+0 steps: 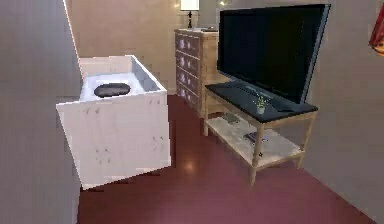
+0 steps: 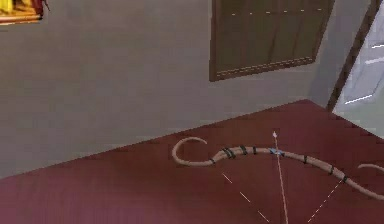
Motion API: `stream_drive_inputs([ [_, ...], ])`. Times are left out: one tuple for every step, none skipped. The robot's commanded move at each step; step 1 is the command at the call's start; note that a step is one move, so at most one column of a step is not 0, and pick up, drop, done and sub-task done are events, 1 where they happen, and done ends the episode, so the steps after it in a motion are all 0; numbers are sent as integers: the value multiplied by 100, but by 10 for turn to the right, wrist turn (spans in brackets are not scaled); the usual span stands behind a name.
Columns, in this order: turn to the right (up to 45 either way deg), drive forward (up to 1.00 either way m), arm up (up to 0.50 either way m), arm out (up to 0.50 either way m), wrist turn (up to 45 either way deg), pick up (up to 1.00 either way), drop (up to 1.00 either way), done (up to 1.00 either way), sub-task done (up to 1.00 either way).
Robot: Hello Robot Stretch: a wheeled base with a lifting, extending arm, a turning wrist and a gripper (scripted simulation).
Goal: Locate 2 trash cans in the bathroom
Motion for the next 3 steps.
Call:
stream_drive_inputs([
  [450,0,0,0,0,0,0,0,0],
  [450,0,0,0,0,0,0,0,0],
  [450,0,0,0,0,0,0,0,0],
])
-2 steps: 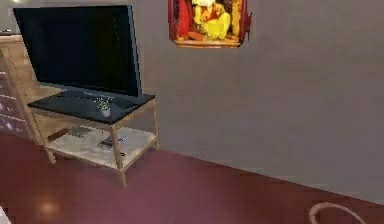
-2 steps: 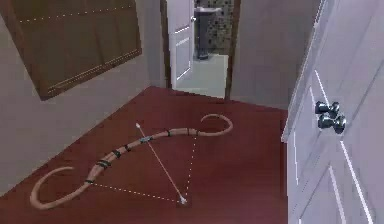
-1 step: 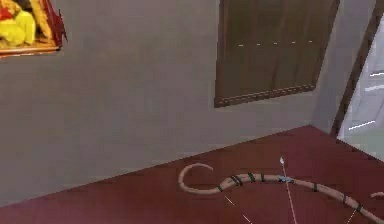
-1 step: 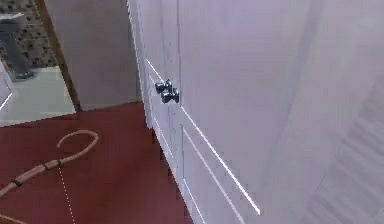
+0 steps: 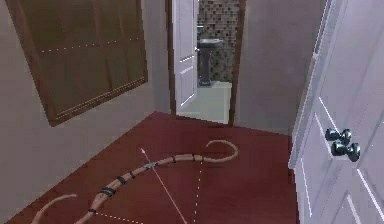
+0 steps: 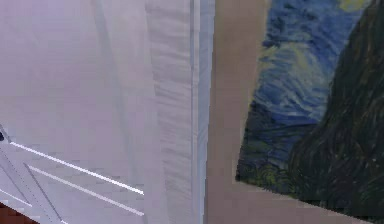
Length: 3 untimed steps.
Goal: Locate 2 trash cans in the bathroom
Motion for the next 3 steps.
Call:
stream_drive_inputs([
  [60,0,0,0,0,0,0,0,0],
  [0,100,0,0,0,0,0,0,0],
  [0,100,0,0,0,0,0,0,0],
])
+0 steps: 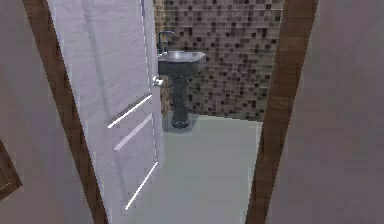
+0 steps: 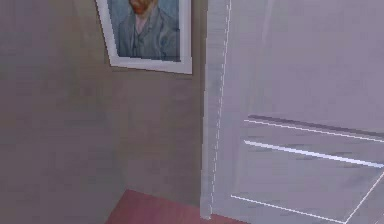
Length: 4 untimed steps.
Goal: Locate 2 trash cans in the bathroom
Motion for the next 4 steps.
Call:
stream_drive_inputs([
  [30,0,0,0,0,0,0,0,0],
  [0,100,0,0,0,0,0,0,0],
  [150,0,0,0,0,0,0,0,0],
  [0,5,0,0,0,0,0,0,0],
])
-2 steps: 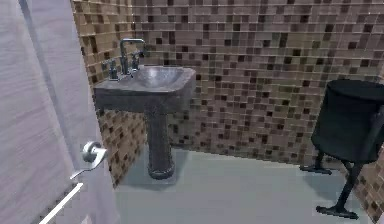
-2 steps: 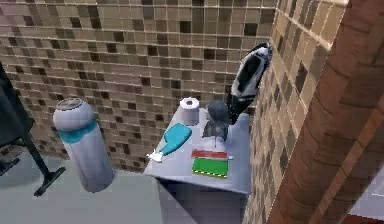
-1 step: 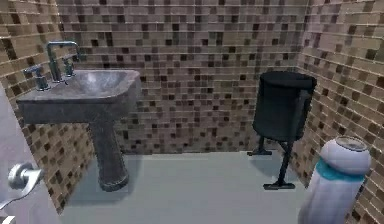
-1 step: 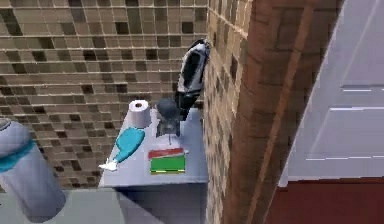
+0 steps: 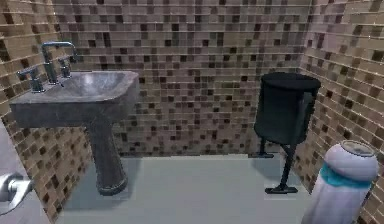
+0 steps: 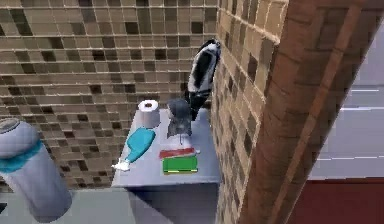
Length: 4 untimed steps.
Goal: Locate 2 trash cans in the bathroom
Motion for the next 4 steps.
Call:
stream_drive_inputs([
  [300,0,0,0,0,0,0,0,0],
  [0,35,0,0,0,0,0,0,0],
  [150,0,0,0,0,0,0,0,0],
  [0,0,0,0,0,0,0,0,100],
])
